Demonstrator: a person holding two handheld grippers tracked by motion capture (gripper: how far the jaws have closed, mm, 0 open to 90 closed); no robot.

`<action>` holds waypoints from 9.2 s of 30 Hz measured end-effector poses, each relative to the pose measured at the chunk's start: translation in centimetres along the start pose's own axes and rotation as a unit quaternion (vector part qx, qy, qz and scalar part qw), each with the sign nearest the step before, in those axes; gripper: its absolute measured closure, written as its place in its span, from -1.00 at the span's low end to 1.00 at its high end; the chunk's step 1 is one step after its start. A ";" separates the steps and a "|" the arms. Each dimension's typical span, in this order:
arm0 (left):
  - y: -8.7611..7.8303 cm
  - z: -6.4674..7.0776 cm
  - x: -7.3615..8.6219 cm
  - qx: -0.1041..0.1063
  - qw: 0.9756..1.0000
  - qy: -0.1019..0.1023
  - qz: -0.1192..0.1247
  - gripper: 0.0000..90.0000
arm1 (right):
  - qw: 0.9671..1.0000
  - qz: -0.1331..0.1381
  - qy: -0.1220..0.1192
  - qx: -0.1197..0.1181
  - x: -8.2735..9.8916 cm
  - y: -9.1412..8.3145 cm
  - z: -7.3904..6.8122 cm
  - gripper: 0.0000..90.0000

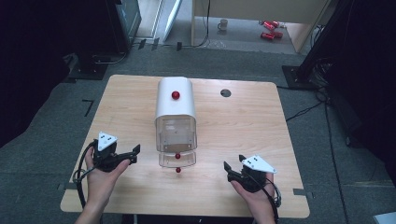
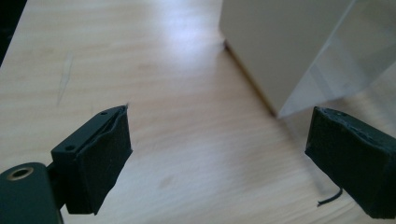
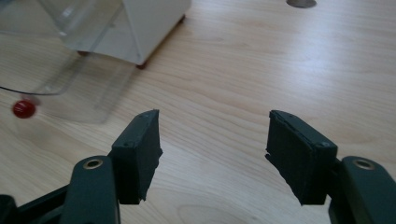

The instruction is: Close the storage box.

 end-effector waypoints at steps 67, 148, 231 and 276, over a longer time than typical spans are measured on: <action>2.7 6.0 -8.2 0.077 0.993 0.065 0.060 0.72 | 0.984 0.001 0.005 -0.178 -4.3 5.4 -15.3 0.44; 5.1 7.1 -9.1 0.043 0.995 0.048 0.076 0.38 | 0.985 -0.039 -0.020 -0.165 -4.5 8.9 -10.2 0.31; 5.1 6.7 7.2 0.219 0.972 0.087 -0.014 -0.02 | 0.983 -0.076 -0.040 -0.160 1.8 10.4 -9.0 -0.13; 7.1 5.7 2.3 0.190 0.979 0.066 0.042 -0.36 | 0.993 0.002 -0.034 -0.110 -3.5 10.2 -5.3 -0.37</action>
Point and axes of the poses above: each handheld gripper's, and its own axes: y roughly forward along the jaws, x roughly out of its underside, z roughly to its right, the point moved 7 cm from there along y, roughly forward along the jaws, and after that the axes turned 4 degrees about z, right-handed, at the moved point
